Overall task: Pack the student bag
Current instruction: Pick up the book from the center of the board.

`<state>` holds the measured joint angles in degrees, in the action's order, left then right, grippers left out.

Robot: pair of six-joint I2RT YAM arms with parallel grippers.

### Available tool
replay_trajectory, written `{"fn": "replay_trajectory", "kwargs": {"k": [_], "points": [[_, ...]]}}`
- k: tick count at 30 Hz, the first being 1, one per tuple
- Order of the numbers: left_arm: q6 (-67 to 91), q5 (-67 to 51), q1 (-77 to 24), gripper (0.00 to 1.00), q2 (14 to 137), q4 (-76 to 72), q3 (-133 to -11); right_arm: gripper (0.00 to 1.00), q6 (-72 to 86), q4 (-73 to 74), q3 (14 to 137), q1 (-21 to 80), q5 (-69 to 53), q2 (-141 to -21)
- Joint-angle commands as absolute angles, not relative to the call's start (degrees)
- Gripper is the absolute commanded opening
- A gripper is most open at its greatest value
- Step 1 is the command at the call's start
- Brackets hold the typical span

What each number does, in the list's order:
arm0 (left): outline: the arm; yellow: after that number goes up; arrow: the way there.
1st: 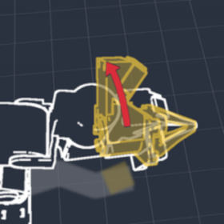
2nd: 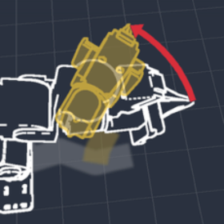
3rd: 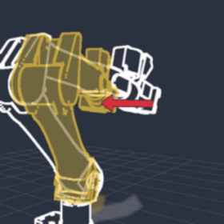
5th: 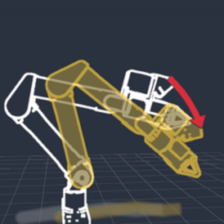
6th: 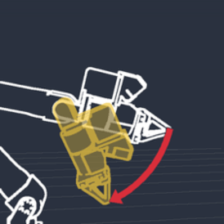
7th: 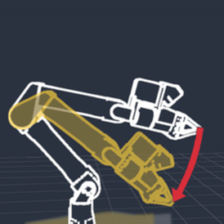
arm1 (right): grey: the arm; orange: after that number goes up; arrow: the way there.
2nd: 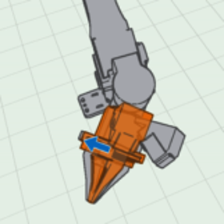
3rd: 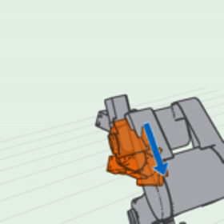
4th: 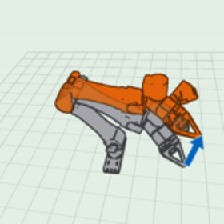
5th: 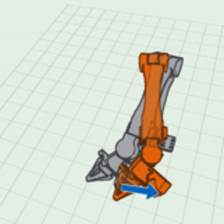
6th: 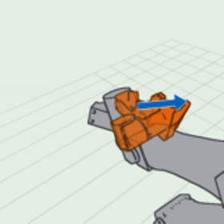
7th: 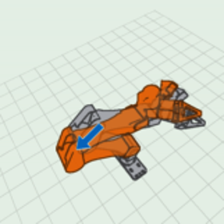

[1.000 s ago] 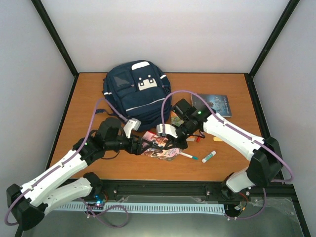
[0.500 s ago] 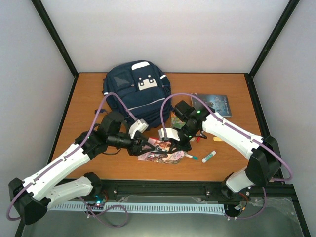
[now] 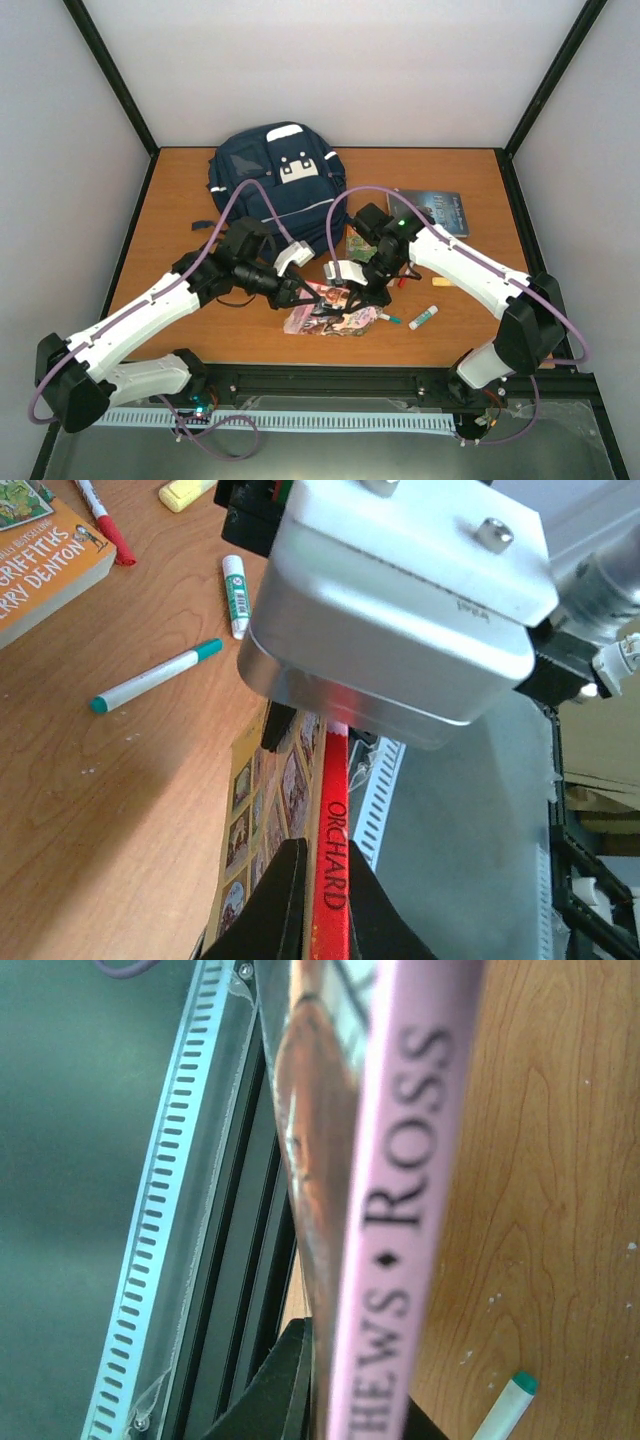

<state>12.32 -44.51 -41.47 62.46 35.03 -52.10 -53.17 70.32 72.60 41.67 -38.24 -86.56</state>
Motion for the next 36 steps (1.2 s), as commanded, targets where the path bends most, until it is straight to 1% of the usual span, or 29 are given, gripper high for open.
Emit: {"fn": "replay_trajectory", "kwargs": {"k": [1,3,4,5,6,7,9,11,15,17,20,21,22,23,26,28,31,36], "points": [[15.12,-43.49,-41.92,0.01,62.41,35.22,-54.8,0.05,-56.83,70.1,74.43,39.72,-43.45,-86.07],[16.93,-40.41,-41.92,0.01,61.45,34.89,-55.8,0.09,-57.26,69.58,74.56,37.09,-45.7,-85.58],[18.19,-38.69,-41.86,0.01,61.03,34.35,-56.53,0.18,-56.57,68.73,74.85,34.7,-47.36,-85.53],[19.63,-36.71,-41.76,0.01,60.66,33.48,-57.26,0.31,-54.31,66.86,75.1,32.41,-49.01,-85.44],[21.42,-34.25,-41.75,0.01,60.45,32.2,-57.9,0.41,-51.17,64.56,75.33,29.9,-50.93,-85.27],[23.83,-31.52,-41.75,0.01,60.13,30.66,-58.4,0.5,-48.72,62.36,75.4,27.28,-53.34,-84.87],[29.02,-26.77,-41.75,0.01,58.82,24.38,-58.16,0.58,-42.41,56.5,74.73,22.44,-56.92,-83.86],[33.08,-21.59,-41.75,0.01,57.67,19.07,-57.36,0.62,-35.68,51.47,74.14,17.83,-60.39,-83.51],[39.37,-8.69,-41.74,0.01,54.63,9.62,-53.76,0.65,-20.94,43.65,73.56,11.17,-66.27,-85.74],[43.52,-2.46,-41.76,0.01,51.86,4.44,-50.48,0.68,-15.77,41.87,72.91,9.46,-67.95,-86.43],[49.14,4.15,-41.75,0.01,46.32,-3.26,-44.87,0.72,-6.37,33.81,68.87,8.87,-68.69,-84.4],[49.65,5.84,-41.75,0.01,44.82,-4.43,-44.01,0.78,-2.96,31.25,67.6,8.88,-69.11,-83.65],[49.8,6.77,-41.75,0.01,43.68,-4.59,-43.68,0.88,-0.67,29.67,66.83,8.88,-69.05,-83.18],[50.04,7.78,-41.75,0.01,42.79,-4.47,-43.64,0.93,0.89,28.55,66.67,8.88,-69.12,-82.92],[52.1,11.16,-41.79,0.01,40.3,-6.16,-42.2,1.0,5.73,27.18,69.06,8.92,-66.9,-84.34],[55.03,14.05,-41.74,0.01,38.65,-9.08,-39.24,1.0,12.01,22.31,69.89,9.06,-67.58,-86.06],[58.03,17.66,-41.74,0.01,37.64,-13.73,-36.55,1.0,16.01,21.18,74.49,11.37,-69.34,-89.82],[60.98,17.17,-41.82,0.01,42.12,-17.71,-37.35,1.0,21.32,16.13,78.32,16.8,-69.55,-92.24]]}}
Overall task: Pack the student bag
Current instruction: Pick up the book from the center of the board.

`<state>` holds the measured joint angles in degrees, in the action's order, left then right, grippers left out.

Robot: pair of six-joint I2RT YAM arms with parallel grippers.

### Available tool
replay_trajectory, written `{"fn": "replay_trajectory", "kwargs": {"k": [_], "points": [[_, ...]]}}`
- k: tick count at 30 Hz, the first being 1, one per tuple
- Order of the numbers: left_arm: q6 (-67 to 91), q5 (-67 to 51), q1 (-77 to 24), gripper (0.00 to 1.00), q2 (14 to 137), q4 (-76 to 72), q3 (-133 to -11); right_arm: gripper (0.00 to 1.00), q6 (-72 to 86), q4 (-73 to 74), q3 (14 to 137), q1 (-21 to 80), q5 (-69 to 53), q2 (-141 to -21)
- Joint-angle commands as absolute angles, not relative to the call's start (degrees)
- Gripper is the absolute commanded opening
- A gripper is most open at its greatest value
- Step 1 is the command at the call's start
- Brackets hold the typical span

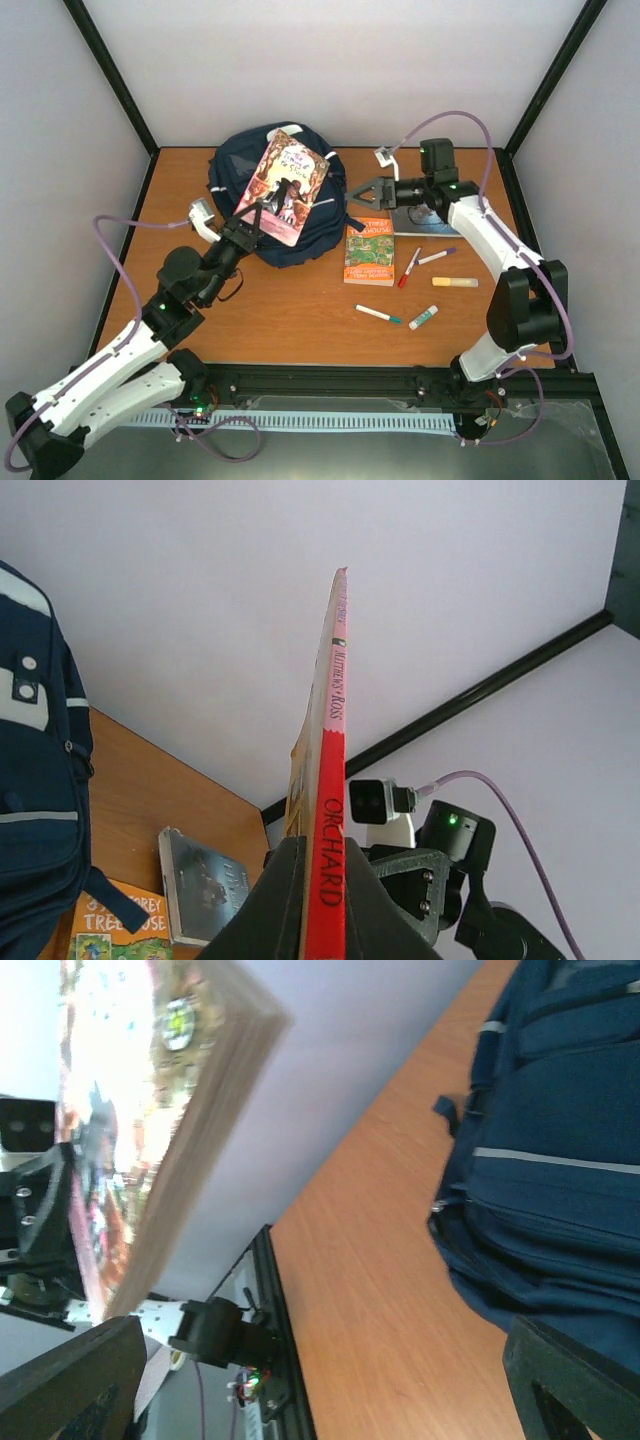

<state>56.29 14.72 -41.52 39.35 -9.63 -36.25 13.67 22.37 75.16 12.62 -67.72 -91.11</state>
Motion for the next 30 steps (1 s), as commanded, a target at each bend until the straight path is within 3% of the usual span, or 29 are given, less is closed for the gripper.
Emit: {"fn": "replay_trajectory", "kwargs": {"k": [1,8,22,30], "points": [[61.95,16.95,-41.81,0.01,42.88,-18.35,-37.51,1.0,22.11,15.35,79.1,17.66,-69.57,-92.69],[65.72,19.17,-41.79,0.01,43.12,-22.64,-35.66,1.0,33.64,5.7,81.31,22.62,-69.7,-94.94],[74.62,19.1,-41.83,0.01,44.74,-25.4,-33.35,1.0,39.54,6.76,90.42,26.99,-69.97,-99.94],[72.44,23.7,-41.81,0.01,43.17,-23.36,-30.74,0.84,52.42,-4.33,84.43,27.07,-68.02,-95.05]]}}
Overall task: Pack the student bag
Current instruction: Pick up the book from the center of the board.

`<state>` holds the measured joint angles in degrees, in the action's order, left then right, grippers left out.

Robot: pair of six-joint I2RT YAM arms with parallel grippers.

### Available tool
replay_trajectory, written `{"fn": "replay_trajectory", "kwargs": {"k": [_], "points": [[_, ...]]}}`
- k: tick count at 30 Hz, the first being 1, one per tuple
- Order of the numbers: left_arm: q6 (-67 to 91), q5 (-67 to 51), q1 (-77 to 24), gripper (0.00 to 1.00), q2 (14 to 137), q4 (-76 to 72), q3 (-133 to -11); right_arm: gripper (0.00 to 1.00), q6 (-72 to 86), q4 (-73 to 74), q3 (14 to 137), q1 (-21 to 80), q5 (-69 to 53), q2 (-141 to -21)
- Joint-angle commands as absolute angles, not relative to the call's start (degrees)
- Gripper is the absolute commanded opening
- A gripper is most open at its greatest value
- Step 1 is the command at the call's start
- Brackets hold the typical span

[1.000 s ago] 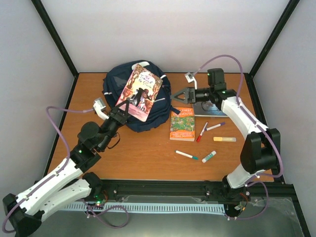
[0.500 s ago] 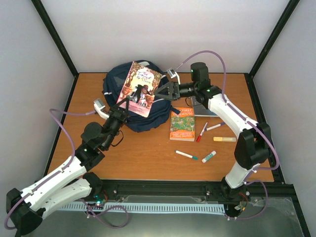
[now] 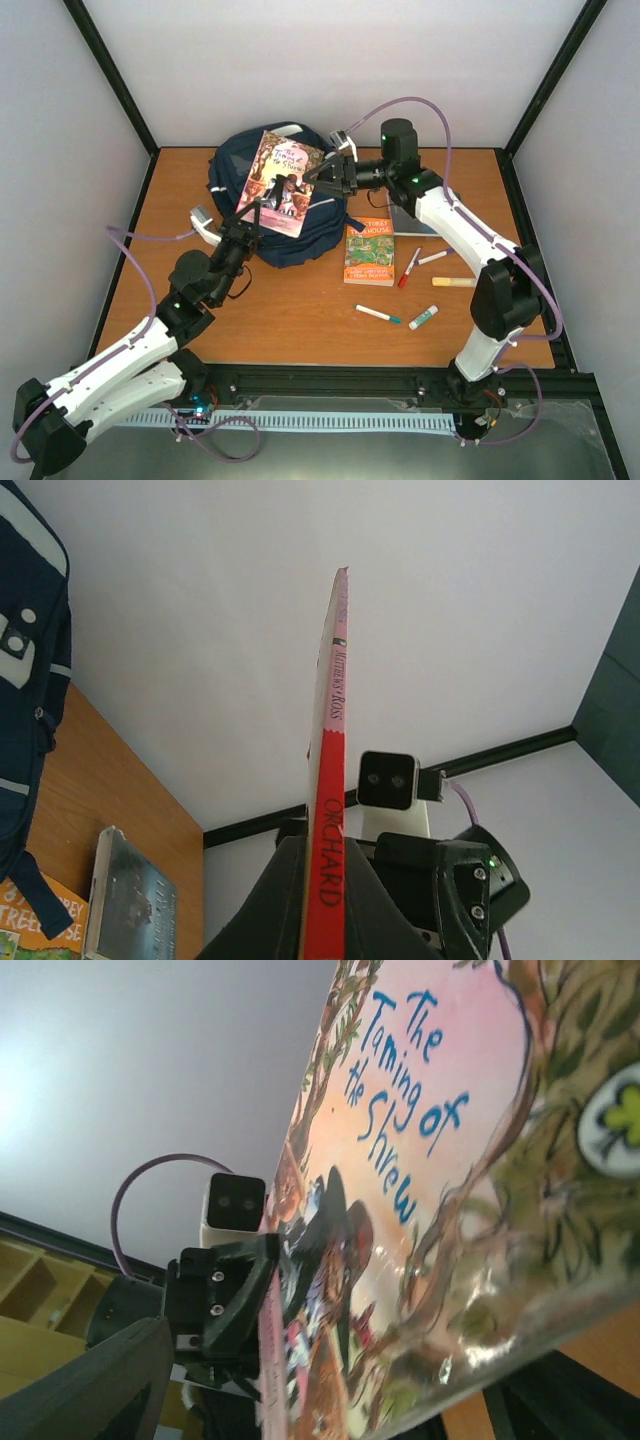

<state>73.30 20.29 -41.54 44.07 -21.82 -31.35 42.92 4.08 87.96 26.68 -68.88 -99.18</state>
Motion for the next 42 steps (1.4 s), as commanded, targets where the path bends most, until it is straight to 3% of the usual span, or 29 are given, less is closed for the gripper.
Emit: {"fn": "replay_trajectory", "kwargs": {"k": [1,10,13,14,17,21,22,26,27,28,33,36,42], "points": [[72.24,23.34,-41.83,0.01,43.38,-23.38,-30.81,0.82,53.44,-5.2,84.06,27.07,-67.57,-94.63],[71.49,20.46,-41.84,0.01,45.53,-22.55,-31.73,0.59,54.57,-5.59,85.81,27.07,-63.72,-96.39],[72.27,20.27,-41.84,0.01,45.68,-22.08,-31.49,0.34,53.92,-3.82,85.73,26.93,-61.68,-96.77],[72.45,20.33,-41.84,0.01,45.69,-21.99,-31.3,0.22,53.09,-2.1,85.72,26.91,-60.83,-96.79],[72.51,20.47,-41.84,0.01,45.58,-21.27,-31.02,0.04,49.15,3.63,86.88,26.66,-57.91,-97.29],[71.22,20.72,-41.84,0.03,45.05,-17.39,-31.3,0.03,43.75,7.52,87.15,25.66,-55.73,-97.79],[70.7,21.1,-41.84,0.12,44.7,-14.74,-31.78,0.03,41.7,8.29,87.18,25.32,-55.2,-97.76],[57.51,30.44,-41.84,0.76,43.16,11.09,-41.28,0.03,27.94,15.6,87.65,23.1,-52.05,-96.36],[53.51,33.24,-41.84,0.88,43.0,17.5,-43.96,0.03,22.6,17.33,87.46,22.47,-51.53,-95.61],[48.76,34.3,-41.79,0.92,42.51,20.82,-45.72,0.03,17.18,20.64,87.09,22.08,-50.68,-94.74],[34.49,26.95,-41.09,0.95,40.43,26.86,-48.22,0.03,-10.46,36.92,86.97,21.79,-51.39,-92.5],[32.04,23.53,-40.7,0.95,41.56,30.92,-49.38,0.03,-19.08,45.05,87.46,21.79,-52.63,-91.63],[25.54,3.51,-39.52,0.98,44.13,28.46,-50.18,0.03,-31.96,57.97,86.48,21.8,-63.3,-88.73]]}}
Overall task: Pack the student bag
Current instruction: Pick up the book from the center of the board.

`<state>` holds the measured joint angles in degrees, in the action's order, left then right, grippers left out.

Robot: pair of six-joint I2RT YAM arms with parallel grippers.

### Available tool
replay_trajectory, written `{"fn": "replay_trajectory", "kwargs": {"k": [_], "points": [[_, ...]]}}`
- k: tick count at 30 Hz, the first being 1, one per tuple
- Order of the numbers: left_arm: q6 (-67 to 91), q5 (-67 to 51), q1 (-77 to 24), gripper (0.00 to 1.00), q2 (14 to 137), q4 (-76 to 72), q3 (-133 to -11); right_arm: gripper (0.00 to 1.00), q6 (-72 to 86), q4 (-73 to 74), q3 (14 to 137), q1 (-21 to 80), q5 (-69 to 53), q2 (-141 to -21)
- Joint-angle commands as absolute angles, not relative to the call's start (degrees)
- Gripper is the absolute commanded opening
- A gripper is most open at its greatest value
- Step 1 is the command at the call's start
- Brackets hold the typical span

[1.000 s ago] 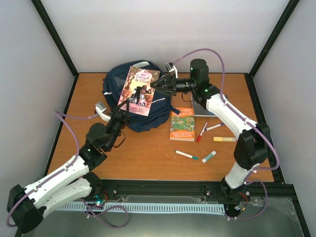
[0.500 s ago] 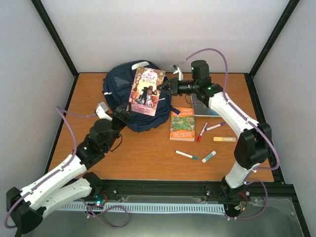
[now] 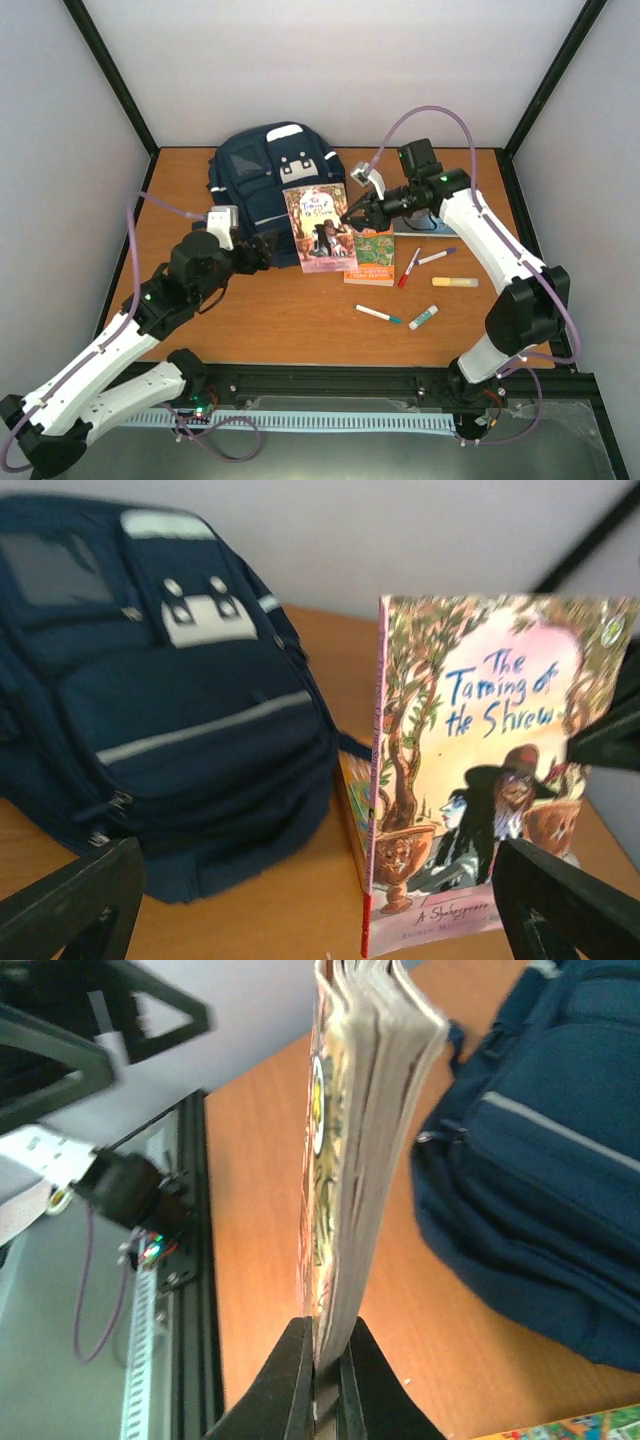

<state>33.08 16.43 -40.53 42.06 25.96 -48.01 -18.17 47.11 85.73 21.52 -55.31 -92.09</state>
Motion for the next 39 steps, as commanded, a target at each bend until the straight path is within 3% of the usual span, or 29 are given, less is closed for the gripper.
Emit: {"fn": "replay_trajectory", "kwargs": {"k": [1,6,13,20,27,30,31,32,36,39], "points": [[24.94,2.23,-38.93,0.99,45.35,29.54,-51.12,0.03,-33.24,59.52,86.71,21.8,-64.32,-88.35],[23.99,-14.52,-35.2,0.99,48.71,22.38,-50.0,0.03,-33.73,60.74,85.99,22.1,-66.93,-86.76],[29.22,-26.12,-34.98,0.9,53.14,6.09,-46.01,0.03,-36.84,65.54,86.95,22.19,-71.71,-88.17],[33.32,-29.71,-34.94,0.56,53.59,-4.69,-42.43,0.03,-25.56,55.07,84.36,22.24,-69.54,-87.23],[35.57,-32.66,-34.9,0.35,53.79,-7.27,-42.66,0.03,-23.59,53.84,84.34,22.23,-68.1,-87.45],[37.37,-31.71,-34.89,0.08,54.69,-7.9,-42.78,0.03,-22.5,53.1,84.05,22.23,-68.29,-87.3],[38.44,-31.19,-34.9,0.05,54.91,-8.67,-42.72,0.03,-21.77,52.56,83.72,22.19,-68.43,-87.2],[39.57,-31.02,-34.92,0.04,55.23,-9.7,-42.72,0.08,-20.99,51.8,83.28,22.23,-68.61,-87.0],[42.59,-31.2,-34.95,0.01,55.86,-13.07,-43.88,0.58,-18.98,49.04,80.07,22.24,-68.76,-86.14],[44.34,-30.61,-34.94,0.01,55.46,-15.2,-44.06,0.71,-18.78,47.91,77.23,22.24,-71.38,-85.44]]}}
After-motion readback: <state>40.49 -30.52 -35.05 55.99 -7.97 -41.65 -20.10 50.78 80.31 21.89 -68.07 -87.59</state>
